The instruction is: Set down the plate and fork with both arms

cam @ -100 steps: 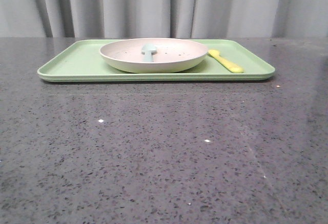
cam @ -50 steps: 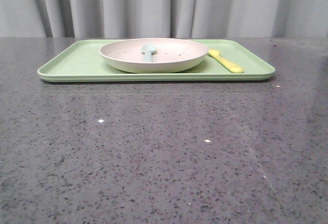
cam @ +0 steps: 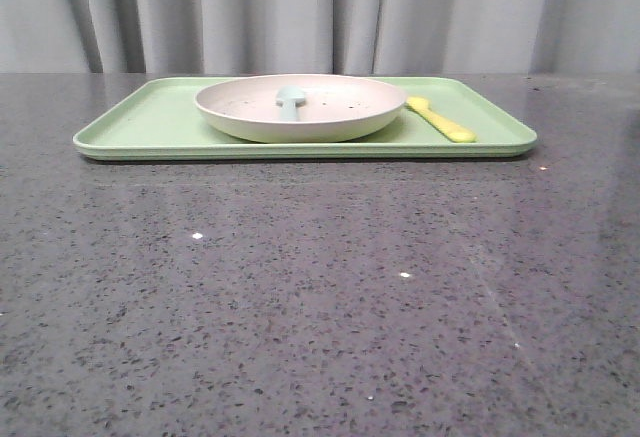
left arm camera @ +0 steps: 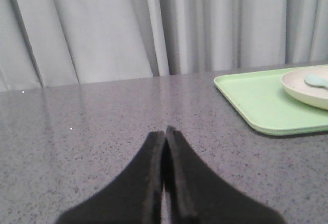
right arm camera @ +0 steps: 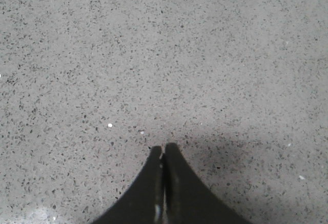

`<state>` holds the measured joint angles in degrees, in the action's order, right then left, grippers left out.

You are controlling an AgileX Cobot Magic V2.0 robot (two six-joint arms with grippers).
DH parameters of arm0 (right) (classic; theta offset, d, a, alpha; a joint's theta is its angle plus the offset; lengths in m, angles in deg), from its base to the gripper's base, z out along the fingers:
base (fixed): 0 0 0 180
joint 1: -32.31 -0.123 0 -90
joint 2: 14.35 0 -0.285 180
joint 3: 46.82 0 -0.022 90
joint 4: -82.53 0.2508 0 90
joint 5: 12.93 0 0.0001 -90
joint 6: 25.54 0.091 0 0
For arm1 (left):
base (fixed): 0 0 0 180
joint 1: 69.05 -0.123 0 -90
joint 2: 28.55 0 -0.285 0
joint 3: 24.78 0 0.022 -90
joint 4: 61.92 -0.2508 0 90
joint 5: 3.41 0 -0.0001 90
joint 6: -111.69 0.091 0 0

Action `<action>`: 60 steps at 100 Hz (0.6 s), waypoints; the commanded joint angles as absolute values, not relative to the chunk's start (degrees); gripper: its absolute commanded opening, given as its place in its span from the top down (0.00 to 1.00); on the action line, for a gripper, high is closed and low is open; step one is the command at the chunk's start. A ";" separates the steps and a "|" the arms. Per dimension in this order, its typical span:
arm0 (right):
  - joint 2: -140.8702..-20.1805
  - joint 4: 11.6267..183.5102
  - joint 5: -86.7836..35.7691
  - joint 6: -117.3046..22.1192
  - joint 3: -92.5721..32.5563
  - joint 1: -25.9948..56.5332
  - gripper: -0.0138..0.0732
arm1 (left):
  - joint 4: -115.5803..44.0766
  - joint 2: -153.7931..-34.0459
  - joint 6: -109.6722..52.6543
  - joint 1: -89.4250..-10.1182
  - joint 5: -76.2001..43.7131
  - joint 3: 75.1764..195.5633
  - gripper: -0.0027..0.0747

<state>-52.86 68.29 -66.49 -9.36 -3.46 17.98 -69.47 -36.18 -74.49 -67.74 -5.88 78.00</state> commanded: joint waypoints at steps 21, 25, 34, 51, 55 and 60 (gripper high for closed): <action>-53.07 67.07 -63.81 -9.51 -4.89 18.41 0.92 | -68.81 -34.33 -73.96 -67.80 -3.96 77.30 0.99; -53.07 67.07 -63.81 -9.51 -4.89 18.41 0.92 | -68.81 -34.33 -73.96 -67.80 -4.01 77.30 0.99; -53.07 67.07 -63.81 -9.51 -4.89 18.41 0.92 | -68.81 -34.33 -73.96 -67.80 -4.01 77.30 0.99; -53.07 67.07 -63.81 -9.51 -4.89 18.41 0.92 | -68.53 -34.33 -73.96 -67.80 -4.10 77.30 0.99; -53.07 67.07 -63.81 -9.51 -4.89 18.41 0.92 | -68.53 -34.33 -73.96 -67.80 -4.10 77.30 0.99; -53.07 67.07 -63.81 -9.51 -4.89 18.41 0.92 | -68.53 -34.33 -73.96 -67.80 -4.10 77.30 0.99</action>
